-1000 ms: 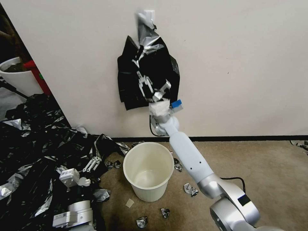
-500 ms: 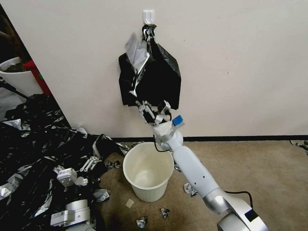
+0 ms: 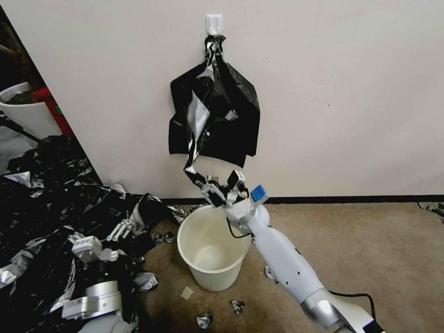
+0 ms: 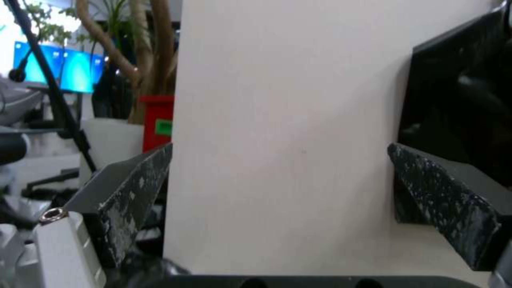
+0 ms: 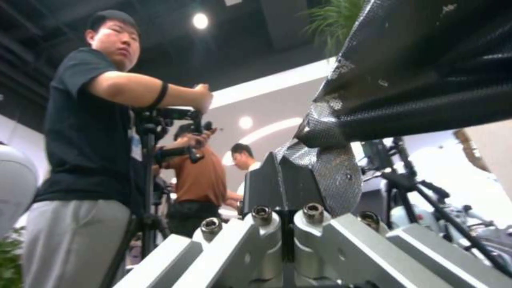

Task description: Place a trash bag onto the trash bin.

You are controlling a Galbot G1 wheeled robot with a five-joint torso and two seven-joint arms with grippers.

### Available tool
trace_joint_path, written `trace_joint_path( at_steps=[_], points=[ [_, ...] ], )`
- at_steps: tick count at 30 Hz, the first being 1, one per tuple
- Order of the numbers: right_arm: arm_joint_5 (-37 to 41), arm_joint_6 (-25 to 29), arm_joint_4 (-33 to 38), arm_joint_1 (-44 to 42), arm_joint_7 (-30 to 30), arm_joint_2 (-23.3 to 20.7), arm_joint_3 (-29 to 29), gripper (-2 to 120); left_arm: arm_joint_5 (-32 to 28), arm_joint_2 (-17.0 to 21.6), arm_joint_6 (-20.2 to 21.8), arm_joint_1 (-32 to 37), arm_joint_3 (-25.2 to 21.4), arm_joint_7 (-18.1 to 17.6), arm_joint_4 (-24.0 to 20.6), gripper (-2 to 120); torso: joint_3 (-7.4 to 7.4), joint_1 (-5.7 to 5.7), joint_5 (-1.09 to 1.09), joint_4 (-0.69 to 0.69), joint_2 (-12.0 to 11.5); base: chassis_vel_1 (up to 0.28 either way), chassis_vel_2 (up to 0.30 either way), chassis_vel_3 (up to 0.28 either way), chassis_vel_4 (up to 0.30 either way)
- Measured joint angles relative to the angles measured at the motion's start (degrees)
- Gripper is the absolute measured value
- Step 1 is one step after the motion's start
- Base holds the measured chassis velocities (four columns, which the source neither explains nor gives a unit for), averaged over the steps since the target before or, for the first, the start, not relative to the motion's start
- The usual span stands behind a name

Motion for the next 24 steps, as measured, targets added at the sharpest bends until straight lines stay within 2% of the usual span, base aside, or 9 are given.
trace_joint_path(
  at_steps=[4, 6, 7, 9, 10, 12, 13, 16, 24],
  points=[
    [0.27, 6.8, 4.13, -1.36, 13.41, -0.43, 0.43, 0, -0.9, 1.58, -0.01, -0.15, -0.88, 0.1, 0.12, 100, 0.0, 0.0, 0.0, 0.01, 0.0, 0.0, 0.0, 0.0, 0.0],
    [0.24, 8.04, 5.32, -1.88, 16.68, -0.78, 0.32, 0, -0.91, 1.63, -0.02, -0.11, -0.9, 0.12, 0.12, 100, 0.0, 0.0, 0.01, 0.02, 0.0, 0.0, 0.0, 0.0, 0.0],
    [-0.38, 9.96, 8.22, -3.12, 23.19, -1.66, -0.02, 2, -0.91, 1.7, -0.03, -0.05, -0.83, 0.13, 0.13, 100, 0.0, 0.0, 0.0, 0.02, 0.0, 0.0, 0.0, 0.0, 0.0],
    [-3.5, 12.45, 13.18, -5.98, 33.06, -3.24, -0.42, 12, -0.91, 1.86, -0.05, -0.05, -0.44, 0.17, 0.13, 100, 0.0, 0.0, 0.0, 0.01, 0.0, 0.0, 0.0, 0.0, 0.0],
    [-3.5, 12.45, 13.18, -5.98, 33.06, -3.24, -0.42, 12, -0.91, 1.86, -0.05, -0.05, -0.44, 0.17, 0.13, 100, 0.0, 0.0, 0.0, 0.01, 0.0, 0.0, 0.0, 0.0, 0.0],
    [-8.36, 14.18, 19.16, -10.9, 45.97, -5.77, -0.77, 22, -0.89, 2.28, -0.05, -0.32, 0.22, 0.19, 0.08, 100, 0.0, 0.0, 0.01, 0.02, 0.0, 0.0, 0.0, 0.0, 0.0],
    [-8.36, 14.18, 19.16, -10.9, 45.97, -5.77, -0.77, 22, -0.89, 2.28, -0.05, -0.32, 0.22, 0.19, 0.08, 100, 0.0, 0.0, 0.01, 0.02, 0.0, 0.0, 0.0, 0.0, 0.0],
    [-16.35, 15.03, 29.5, -19.12, 60.81, -9.81, -0.37, 37, -0.87, 2.76, -0.05, -0.79, 1.19, 0.2, 0.05, 100, 0.0, 0.0, 0.02, 0.0, 0.0, 0.0, 0.0, 0.0, 0.0],
    [-33.88, 12.6, 43.76, -28.77, 77.86, -15.72, 3.18, 64, -0.81, 2.83, -0.04, -1.34, 2.83, 0.21, 0.46, 100, -0.01, 0.0, 0.02, -0.02, 0.0, 0.0, 0.0, 0.0, 0.0]
  ],
)
